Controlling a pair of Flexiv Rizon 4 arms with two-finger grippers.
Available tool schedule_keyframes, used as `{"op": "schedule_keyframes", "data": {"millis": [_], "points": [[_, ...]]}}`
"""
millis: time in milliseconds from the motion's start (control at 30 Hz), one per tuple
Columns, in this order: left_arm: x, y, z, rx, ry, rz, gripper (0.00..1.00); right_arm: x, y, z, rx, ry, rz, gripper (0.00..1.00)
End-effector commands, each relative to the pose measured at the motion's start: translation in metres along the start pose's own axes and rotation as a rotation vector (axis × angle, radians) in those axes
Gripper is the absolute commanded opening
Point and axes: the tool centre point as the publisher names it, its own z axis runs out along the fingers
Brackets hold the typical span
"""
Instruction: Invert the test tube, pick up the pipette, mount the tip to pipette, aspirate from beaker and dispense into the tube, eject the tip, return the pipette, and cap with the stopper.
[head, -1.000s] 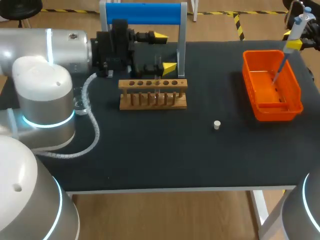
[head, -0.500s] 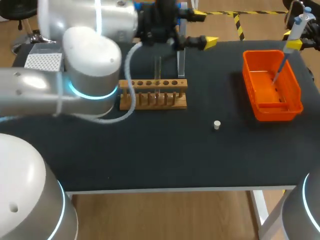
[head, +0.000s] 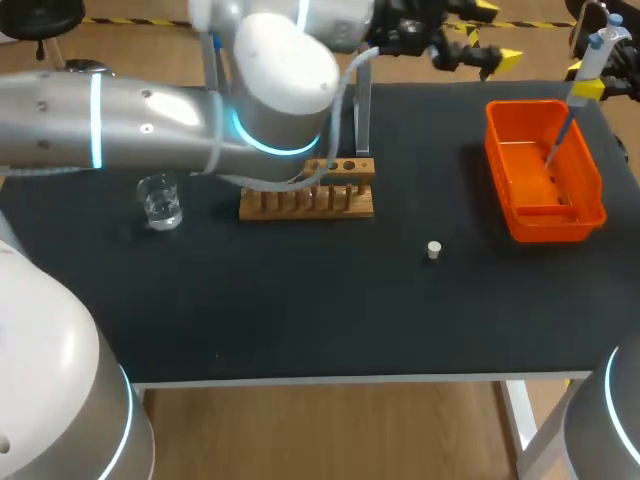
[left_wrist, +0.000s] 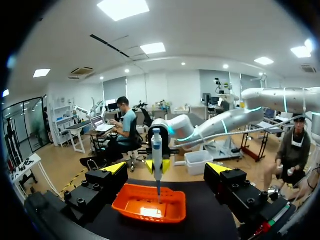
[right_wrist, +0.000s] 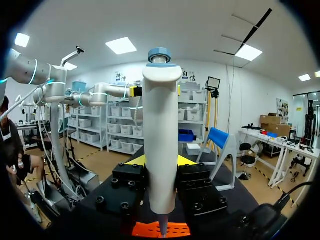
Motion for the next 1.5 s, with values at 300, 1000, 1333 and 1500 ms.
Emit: {"op": "schedule_keyframes", "data": {"millis": [300, 1000, 1333, 1500], "points": [[-0.0068, -0.0025, 0.0594, -0.005, 0.007, -0.001, 0.0, -0.0006, 0.0007, -0.0002, 0.003, 0.001, -0.001, 0.0], [-0.0068, -0.0025, 0.0594, -0.005, 0.007, -0.001, 0.0, -0.0006, 0.0007, -0.0002, 0.003, 0.001, -0.001, 0.0], [-0.0068, -0.0025, 0.0594, -0.005, 0.007, -0.001, 0.0, -0.0006, 0.0007, -0.0002, 0.003, 0.001, -0.001, 0.0], [-0.0079, -0.0027, 0.0642, 0.008, 0.015, -0.003, 0.0, -0.0006, 0.0007, -0.0002, 0.003, 0.001, -0.001, 0.0]]}}
